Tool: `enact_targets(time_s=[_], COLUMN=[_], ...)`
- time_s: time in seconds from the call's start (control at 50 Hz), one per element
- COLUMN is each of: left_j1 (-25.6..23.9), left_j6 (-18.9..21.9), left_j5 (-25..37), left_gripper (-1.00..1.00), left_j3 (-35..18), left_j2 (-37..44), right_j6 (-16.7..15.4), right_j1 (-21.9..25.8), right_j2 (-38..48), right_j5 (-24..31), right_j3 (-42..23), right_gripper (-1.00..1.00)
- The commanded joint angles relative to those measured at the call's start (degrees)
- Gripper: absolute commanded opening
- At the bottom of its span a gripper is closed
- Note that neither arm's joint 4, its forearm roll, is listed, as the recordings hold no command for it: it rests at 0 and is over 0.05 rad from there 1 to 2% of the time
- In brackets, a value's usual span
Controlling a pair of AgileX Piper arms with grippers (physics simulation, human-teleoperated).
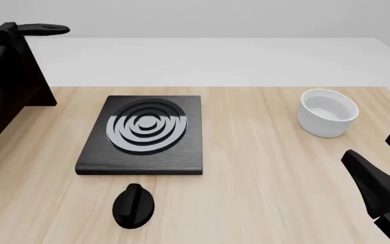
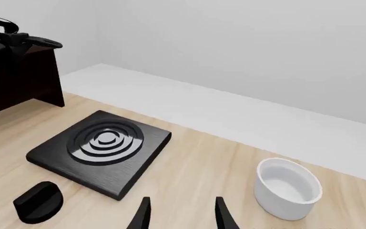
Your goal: Put the frying pan on the cabinet shelf.
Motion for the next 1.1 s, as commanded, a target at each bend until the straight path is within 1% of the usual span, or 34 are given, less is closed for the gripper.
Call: enact_targets(time_s=[0.02,0.06,0.16,0.22,0.28,0.38,0.46,0.52,0.68,0.72,0.78,0.84,1.0,1.02,1.04,1.06,1.1], left_j1=[1.6,1.3,1.5,1.8,1.8,3.5,4.5,4.4,5.7,6.0,6.1,6.0,6.7,7.3,7.0,6.7,6.6], left_j6=[0.2,1.0,0.9,0.6,0.0,-1.8,-2.1,-2.7,-3.8,-3.2,-3.5,-4.5,-4.5,-3.7,-2.3,-2.0,-2.6], left_j5=[-1.3,-0.7,-1.9,-3.5,-6.6,-10.1,-11.8,-13.5,-15.3,-14.7,-14.9,-16.1,-17.1,-16.2,-15.2,-15.1,-15.3], left_gripper=[-1.0,-1.0,-1.0,-1.0,-1.0,-1.0,-1.0,-1.0,-1.0,-1.0,-1.0,-1.0,-1.0,1.0,1.0,1.0,1.0], left_j3=[-3.0,-3.2,-2.9,-1.7,0.7,1.8,3.3,4.0,4.0,3.6,3.8,4.6,4.0,3.6,3.3,3.5,3.7], left_j2=[2.8,2.6,3.9,4.5,5.0,7.7,8.4,9.0,11.3,11.8,12.2,12.6,14.5,14.3,13.5,13.2,13.1], right_j6=[0.1,0.2,0.2,0.2,0.3,0.4,0.9,0.7,0.7,0.6,0.7,0.8,0.8,0.7,0.7,0.7,0.7], right_j1=[-0.3,-0.3,-0.4,-0.5,-0.6,-0.8,-1.0,-1.0,-1.2,-1.1,-1.1,-1.1,-1.1,-1.1,-1.1,-1.1,-1.1], right_j2=[-1.1,-1.2,-0.9,-0.8,-1.0,-1.5,-1.8,-2.0,-2.3,-2.2,-2.1,-2.0,-2.2,-2.2,-2.2,-2.1,-2.0], right_j5=[1.8,1.7,1.2,0.9,1.0,1.3,1.5,1.5,2.0,1.9,1.6,1.5,1.7,1.7,1.8,1.7,1.6], right_j3=[-0.8,-0.6,-0.5,-0.2,-0.2,0.0,0.1,0.3,-0.1,0.1,0.1,0.1,0.1,0.1,0.1,0.0,0.0], right_gripper=[1.0,1.0,1.0,1.0,1.0,1.0,1.0,1.0,1.0,1.0,1.0,1.0,1.0,1.0,1.0,1.0,1.0])
